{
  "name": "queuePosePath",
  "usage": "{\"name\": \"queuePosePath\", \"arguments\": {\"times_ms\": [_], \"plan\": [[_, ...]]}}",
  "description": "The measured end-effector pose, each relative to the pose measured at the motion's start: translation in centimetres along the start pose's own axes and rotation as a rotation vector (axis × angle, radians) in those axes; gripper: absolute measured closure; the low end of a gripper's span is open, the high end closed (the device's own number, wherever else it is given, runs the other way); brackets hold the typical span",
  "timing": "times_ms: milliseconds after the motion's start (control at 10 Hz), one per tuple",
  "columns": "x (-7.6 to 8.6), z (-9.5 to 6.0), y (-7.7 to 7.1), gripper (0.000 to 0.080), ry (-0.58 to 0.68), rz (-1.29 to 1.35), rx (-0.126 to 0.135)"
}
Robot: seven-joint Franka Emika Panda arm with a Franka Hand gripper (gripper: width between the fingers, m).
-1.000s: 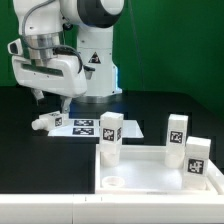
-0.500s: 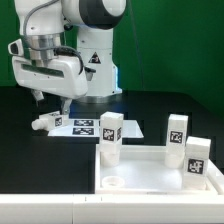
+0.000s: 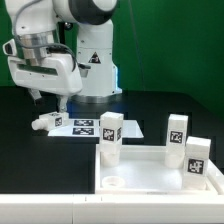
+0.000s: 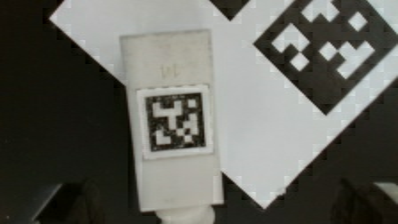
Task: Assemble square table
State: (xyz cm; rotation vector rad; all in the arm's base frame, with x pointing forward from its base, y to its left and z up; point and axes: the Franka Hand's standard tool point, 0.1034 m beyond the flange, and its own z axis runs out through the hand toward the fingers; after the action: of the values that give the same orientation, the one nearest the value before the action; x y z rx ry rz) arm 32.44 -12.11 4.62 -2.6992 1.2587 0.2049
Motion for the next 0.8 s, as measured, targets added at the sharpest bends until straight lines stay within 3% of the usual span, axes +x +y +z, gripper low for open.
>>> {"name": "queuePosePath", "arguments": {"times_ms": [100,700,800], "plan": [[0.1,-0.3,0.0,0.0151,-0.012,0.021,0.027],[0.3,-0.2,0.3,0.0151,-0.037,0.009,0.022],[1.8,-1.2,-0.1,0.0151,-0.073,-0.012,0.034]]}}
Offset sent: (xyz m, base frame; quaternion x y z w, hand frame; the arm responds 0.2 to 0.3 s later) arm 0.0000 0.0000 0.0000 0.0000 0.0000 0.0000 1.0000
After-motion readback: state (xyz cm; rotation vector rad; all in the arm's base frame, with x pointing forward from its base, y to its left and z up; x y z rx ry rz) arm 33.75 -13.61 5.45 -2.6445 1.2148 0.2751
